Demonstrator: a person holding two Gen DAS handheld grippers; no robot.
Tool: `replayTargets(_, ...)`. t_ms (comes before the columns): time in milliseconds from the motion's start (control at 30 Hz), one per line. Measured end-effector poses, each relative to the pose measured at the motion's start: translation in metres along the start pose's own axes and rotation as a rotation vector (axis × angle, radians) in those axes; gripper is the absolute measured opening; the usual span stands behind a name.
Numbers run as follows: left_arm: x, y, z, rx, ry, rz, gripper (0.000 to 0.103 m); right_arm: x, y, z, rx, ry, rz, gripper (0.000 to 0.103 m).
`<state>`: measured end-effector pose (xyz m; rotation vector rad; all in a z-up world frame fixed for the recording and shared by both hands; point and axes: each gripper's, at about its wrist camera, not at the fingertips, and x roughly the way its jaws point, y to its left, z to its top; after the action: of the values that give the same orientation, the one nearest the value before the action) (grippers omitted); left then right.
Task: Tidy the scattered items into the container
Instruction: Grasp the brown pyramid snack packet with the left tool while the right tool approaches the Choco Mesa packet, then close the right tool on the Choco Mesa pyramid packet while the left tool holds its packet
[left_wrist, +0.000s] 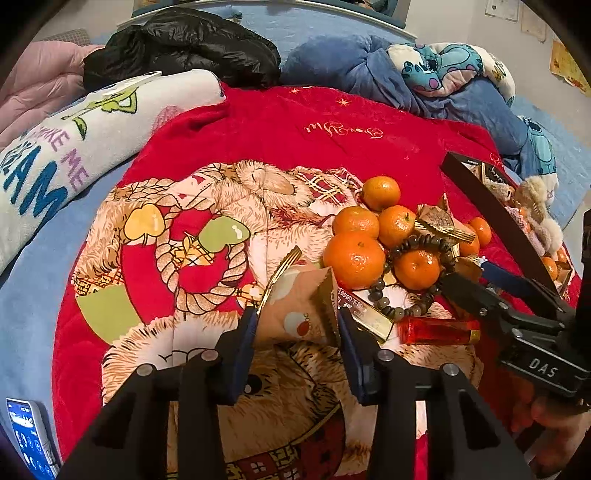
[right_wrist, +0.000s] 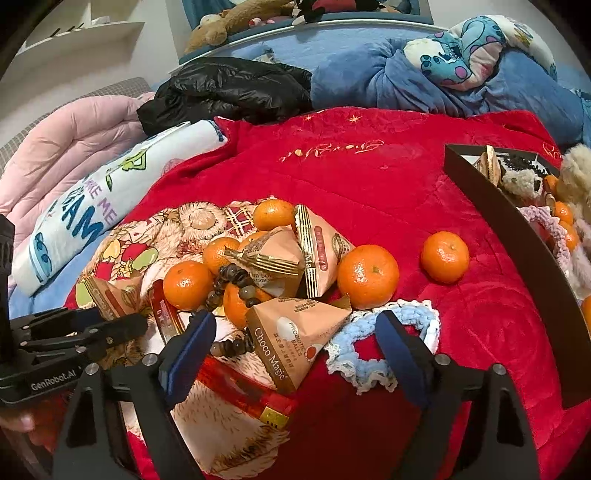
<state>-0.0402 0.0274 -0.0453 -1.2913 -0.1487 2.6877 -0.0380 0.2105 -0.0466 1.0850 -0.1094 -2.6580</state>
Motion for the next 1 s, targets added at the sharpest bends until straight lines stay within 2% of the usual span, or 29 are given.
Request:
replayTargets(633, -0.013, 0.009, -0.004, -0.027, -0.026, 0.003, 0.043, 0.010, -0.005, 0.002, 0.002, 0.045, -0.039, 0.065)
replayTargets(1000, -0.016, 0.009, -0.005, -0.022, -0.027, 0.005, 0.043, 0.003, -0.020, -0.001, 0.055, 0.031, -0.025, 0.065)
